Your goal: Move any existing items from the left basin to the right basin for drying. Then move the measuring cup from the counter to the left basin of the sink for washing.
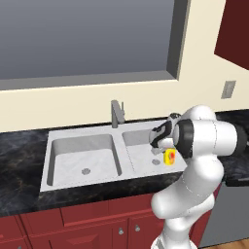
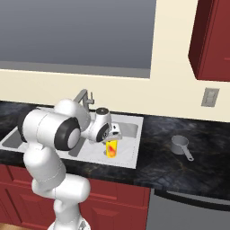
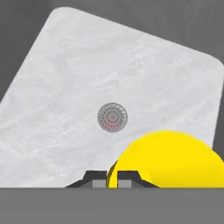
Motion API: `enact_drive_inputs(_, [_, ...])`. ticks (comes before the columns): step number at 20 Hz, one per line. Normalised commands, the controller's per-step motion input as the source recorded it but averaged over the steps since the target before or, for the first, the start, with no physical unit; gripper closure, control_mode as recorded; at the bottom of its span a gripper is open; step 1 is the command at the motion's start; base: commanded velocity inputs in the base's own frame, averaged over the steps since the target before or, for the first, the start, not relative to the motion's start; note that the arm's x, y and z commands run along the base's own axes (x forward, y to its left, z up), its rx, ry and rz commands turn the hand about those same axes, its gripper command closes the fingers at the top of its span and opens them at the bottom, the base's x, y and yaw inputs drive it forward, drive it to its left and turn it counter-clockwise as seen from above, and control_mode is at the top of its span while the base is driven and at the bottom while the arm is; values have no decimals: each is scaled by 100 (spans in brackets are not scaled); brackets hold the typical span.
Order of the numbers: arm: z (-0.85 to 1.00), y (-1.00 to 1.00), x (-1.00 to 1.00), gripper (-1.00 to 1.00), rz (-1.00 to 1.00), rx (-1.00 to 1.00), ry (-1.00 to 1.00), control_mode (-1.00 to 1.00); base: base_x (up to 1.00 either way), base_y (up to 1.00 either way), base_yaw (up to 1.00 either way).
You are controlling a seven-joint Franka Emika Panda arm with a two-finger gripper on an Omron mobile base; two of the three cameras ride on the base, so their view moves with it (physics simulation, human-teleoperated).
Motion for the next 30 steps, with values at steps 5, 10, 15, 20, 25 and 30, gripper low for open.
enact_drive_inputs(5, [-21, -3, 6, 100, 4, 0, 1, -100, 0, 0, 0])
enact_drive_inputs(10, [-20, -2, 1, 100, 3, 0, 0, -100, 0, 0, 0])
enact_drive_inputs(15, [-19, -2, 2, 100, 2, 0, 0, -100, 0, 0, 0])
enact_drive_inputs(20, [-20, -1, 1, 100, 2, 0, 0, -100, 0, 0, 0])
enact_drive_inputs(25, [-15, 0, 2, 100, 1, 0, 0, -100, 0, 0, 0])
enact_drive_inputs(30, [-15, 0, 5, 100, 1, 1, 0, -100, 0, 0, 0])
